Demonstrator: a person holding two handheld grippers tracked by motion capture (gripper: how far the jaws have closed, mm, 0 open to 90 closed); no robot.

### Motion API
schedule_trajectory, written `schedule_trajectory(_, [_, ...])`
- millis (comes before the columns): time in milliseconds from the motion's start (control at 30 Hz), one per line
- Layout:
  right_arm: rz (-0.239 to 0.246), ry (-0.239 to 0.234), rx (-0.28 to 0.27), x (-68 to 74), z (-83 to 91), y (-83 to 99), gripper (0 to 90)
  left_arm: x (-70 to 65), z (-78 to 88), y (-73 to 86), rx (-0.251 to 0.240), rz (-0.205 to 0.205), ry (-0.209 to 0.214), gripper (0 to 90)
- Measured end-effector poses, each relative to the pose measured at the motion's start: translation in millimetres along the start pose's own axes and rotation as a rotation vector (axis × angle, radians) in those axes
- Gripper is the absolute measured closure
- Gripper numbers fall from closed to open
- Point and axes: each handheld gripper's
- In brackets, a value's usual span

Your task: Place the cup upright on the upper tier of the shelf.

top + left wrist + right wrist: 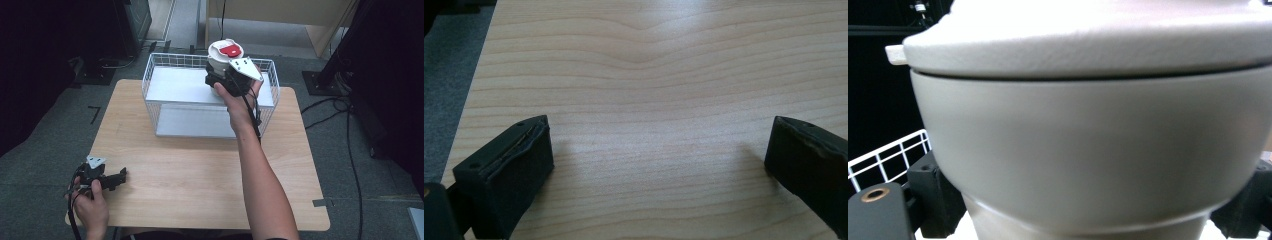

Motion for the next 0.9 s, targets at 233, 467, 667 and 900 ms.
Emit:
schedule_trajectory(233, [0.012,0.001,0.016,4.4,-15.1,0.0,9.6,0.1,0.0,0.0,-0.001,-0.001,0.0,0.0])
schedule_trajectory(467, [0.02,0.004,0.025,6.8,-22.2,2.9,9.6,-0.1,-0.1,0.0,-0.001,0.002,0.001,0.0])
schedule_trajectory(667, [0.018,0.01,0.041,7.6,-25.5,9.1,9.6,-0.1,0.0,0.0,0.0,0.002,0.001,0.0])
schedule_trajectory(900, [0.015,0.009,0.032,7.6,-23.5,10.6,9.6,-0.1,0.0,0.0,0.0,0.001,0.001,0.0])
Point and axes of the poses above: each handheld gripper's, and its own axes: z roughly backward along the jaws, y roughly out of its underside, x roughly to its left, and after that the axes turned 5 degrees about -x, right-handed
